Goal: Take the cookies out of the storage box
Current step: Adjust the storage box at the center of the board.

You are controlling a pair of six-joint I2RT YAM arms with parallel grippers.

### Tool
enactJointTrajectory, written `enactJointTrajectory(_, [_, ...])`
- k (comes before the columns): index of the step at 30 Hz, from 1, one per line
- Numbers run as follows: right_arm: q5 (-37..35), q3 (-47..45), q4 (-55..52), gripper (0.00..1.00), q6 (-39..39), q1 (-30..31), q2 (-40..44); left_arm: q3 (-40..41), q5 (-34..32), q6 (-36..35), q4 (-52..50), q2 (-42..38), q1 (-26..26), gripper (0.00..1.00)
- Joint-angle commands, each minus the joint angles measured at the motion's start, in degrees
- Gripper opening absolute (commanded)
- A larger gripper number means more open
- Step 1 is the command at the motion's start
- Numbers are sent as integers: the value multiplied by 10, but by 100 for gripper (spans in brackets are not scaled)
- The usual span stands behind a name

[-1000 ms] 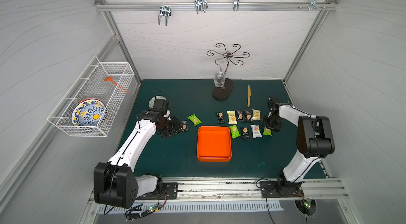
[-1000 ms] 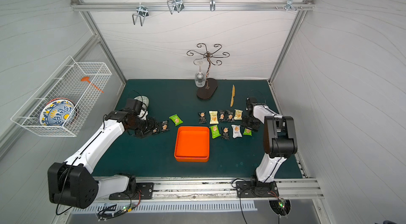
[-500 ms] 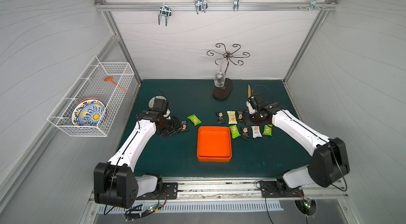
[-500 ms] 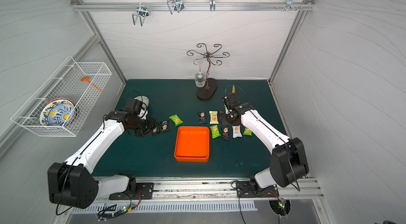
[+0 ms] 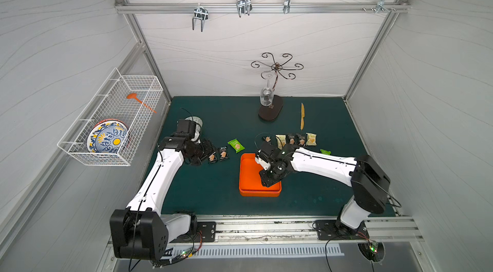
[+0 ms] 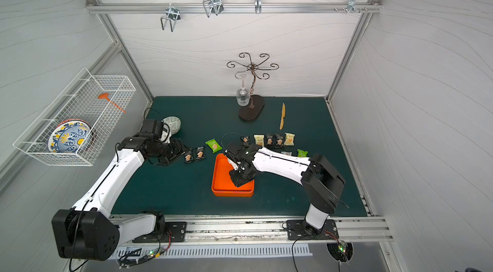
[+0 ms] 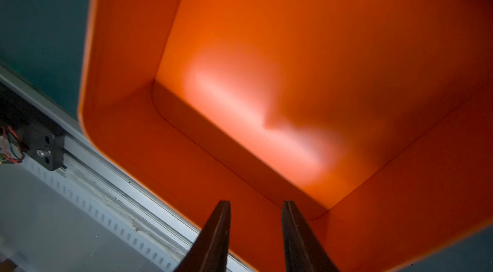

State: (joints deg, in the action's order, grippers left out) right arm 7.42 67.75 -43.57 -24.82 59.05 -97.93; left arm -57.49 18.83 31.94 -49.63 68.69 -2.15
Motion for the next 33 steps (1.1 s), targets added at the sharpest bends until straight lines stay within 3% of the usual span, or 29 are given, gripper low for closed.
enactJointTrajectory(1, [42,2,-22,36,-12,9,-12,-2,-5,-5,0,-7,3,65])
enactJointTrajectory(7, [52,15,-10,36,-8,31,-64,5,-30,-8,18,-8,12,65])
enactJointTrajectory(13, [16,61,5,36,3,31,-140,36,-118,-21,81,-34,50,65])
enactJointTrajectory(20, [-30,125,2,36,12,28,-188,33,-129,-33,88,-16,55,65])
enactJointTrajectory(24, [-35,119,14,37,6,18,-170,60,-145,-48,133,-24,55,65])
enactJointTrajectory(29, [-43,105,29,41,27,17,-75,76,-169,-96,207,2,55,65])
enactJointTrajectory(31, [-62,104,28,46,40,13,-24,85,-184,-127,260,17,55,65])
enactJointTrajectory(33, [-85,104,25,59,51,-8,17,108,-197,-151,335,29,54,65])
